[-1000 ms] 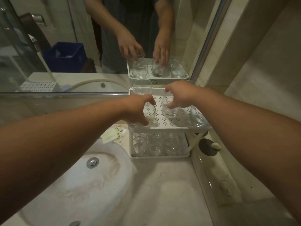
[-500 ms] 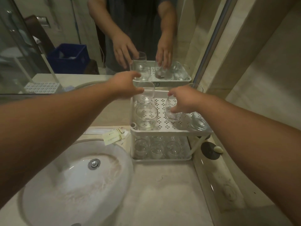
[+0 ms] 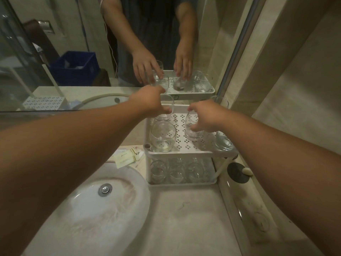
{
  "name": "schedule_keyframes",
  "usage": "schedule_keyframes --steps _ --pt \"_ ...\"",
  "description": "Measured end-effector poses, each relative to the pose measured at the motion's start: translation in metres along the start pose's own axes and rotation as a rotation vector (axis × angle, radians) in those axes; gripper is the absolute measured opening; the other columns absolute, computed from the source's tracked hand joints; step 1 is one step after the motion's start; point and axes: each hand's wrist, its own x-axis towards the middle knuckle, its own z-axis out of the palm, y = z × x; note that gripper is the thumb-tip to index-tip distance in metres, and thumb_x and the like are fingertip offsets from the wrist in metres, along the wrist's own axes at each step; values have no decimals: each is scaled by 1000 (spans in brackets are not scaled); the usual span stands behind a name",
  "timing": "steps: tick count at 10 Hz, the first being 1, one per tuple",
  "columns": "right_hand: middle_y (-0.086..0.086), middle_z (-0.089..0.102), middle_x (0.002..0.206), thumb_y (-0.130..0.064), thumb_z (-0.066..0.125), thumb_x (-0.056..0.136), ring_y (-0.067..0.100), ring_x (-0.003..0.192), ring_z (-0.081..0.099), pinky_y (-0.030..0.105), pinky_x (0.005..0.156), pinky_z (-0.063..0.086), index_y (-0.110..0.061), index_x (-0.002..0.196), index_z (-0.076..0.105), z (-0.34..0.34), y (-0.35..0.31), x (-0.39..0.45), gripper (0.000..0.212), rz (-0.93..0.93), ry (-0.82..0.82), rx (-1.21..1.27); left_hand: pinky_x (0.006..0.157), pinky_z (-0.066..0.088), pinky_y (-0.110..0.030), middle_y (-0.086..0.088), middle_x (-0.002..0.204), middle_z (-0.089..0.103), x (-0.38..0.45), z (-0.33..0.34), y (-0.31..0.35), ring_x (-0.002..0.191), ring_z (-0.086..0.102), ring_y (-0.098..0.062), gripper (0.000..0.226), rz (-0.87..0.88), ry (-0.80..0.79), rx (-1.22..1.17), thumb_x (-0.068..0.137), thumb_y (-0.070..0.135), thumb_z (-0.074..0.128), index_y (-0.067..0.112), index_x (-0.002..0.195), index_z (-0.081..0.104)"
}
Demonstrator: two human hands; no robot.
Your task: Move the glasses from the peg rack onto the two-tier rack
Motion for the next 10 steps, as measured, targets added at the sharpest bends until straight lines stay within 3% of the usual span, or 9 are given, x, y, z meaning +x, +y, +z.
schedule_keyframes --steps 2,7,8,9,10 --pt "3 53 139 -32 77 81 22 112 57 26 75 37 -23 143 45 2 1 1 71 4 0 22 83 52 -38 -4 139 57 0 6 -2 117 58 -25 76 9 30 31 75 59 75 32 142 49" --pt "2 51 140 -31 77 81 23 120 53 26 79 36 -22 143 45 6 2 1 71 3 19 40 99 51 -45 -5 147 52 -6 6 -8 129 53 -28 82 3 4 -47 78 52 77 32 148 40" --pt "2 49 142 -31 76 81 22 121 51 26 79 35 -22 144 43 5 1 0 71 0 23 42 98 46 -39 -4 152 47 -15 3 -16 129 53 -25 81 -12 5 -129 80 59 72 34 149 38" --pt "3 44 146 -35 74 83 22 127 46 25 86 33 -22 145 40 6 4 0 72 -15 -5 43 98 44 -38 -1 150 49 -25 -1 -25 131 52 -23 74 -23 59 -189 83 63 63 31 146 43" --pt "3 40 150 -48 72 83 23 132 44 31 97 38 -24 148 34 2 2 -2 79 -20 -9 75 102 44 -44 -1 149 51 -39 -12 -29 134 49 -24 69 -41 114 -197 85 65 54 31 145 45"
